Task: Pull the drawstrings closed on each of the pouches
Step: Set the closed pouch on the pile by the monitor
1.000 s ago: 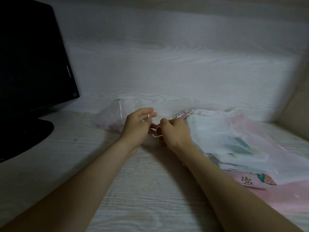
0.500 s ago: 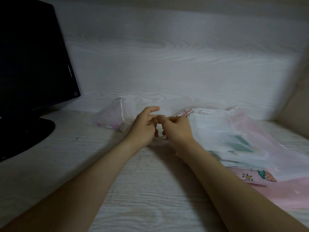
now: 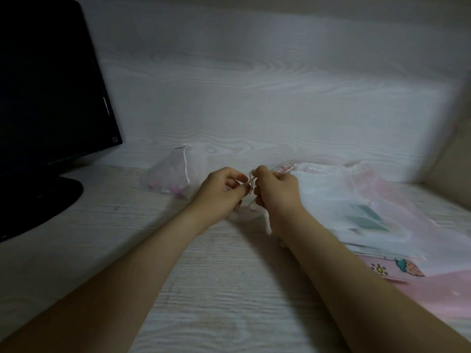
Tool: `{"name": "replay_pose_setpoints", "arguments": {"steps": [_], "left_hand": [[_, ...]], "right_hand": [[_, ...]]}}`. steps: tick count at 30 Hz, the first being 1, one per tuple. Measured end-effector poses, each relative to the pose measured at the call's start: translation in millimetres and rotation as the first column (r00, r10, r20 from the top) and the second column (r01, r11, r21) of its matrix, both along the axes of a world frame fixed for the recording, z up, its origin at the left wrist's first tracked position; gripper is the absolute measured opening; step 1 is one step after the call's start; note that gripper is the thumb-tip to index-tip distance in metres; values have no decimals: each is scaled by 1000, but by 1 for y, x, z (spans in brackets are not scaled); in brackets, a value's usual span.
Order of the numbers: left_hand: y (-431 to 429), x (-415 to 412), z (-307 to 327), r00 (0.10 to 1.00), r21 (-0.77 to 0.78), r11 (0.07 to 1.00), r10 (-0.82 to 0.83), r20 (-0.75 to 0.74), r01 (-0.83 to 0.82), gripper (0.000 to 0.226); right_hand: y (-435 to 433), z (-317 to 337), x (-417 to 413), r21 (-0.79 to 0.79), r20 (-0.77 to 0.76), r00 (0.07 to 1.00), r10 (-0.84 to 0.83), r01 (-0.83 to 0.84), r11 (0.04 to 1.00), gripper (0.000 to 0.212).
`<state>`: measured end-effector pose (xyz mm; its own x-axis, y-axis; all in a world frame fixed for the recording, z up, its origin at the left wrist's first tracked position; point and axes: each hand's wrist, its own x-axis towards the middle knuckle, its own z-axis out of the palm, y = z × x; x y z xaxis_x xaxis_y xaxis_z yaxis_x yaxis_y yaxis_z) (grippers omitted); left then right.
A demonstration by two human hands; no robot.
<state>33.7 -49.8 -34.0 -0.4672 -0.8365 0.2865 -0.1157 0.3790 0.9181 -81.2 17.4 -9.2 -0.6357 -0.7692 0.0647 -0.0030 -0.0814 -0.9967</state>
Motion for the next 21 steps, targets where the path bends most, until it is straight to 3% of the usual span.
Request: {"name": "replay_pose_setpoints", "arguments": {"steps": [5,10,16,21], "left_hand": [[-1,3,2,997,79,994,-79,-6,79,17],[-8,9,-1,996,132,991,12,-89,0,15],[-10,8,-4,993,187,981,74,-97,-54,25],[-3,16,7,989,160,978,-144,43,135,17]], "right_hand": [[1,-1,-9,1,7,1000,18,-18,1000,22],[3,-1,-13,15,62,997,44,-45,999,14],[5,5,-10,-73,101,994,38,-31,997,22],[6,4,-7,-187,-145,988,45,-72,980,26]]}}
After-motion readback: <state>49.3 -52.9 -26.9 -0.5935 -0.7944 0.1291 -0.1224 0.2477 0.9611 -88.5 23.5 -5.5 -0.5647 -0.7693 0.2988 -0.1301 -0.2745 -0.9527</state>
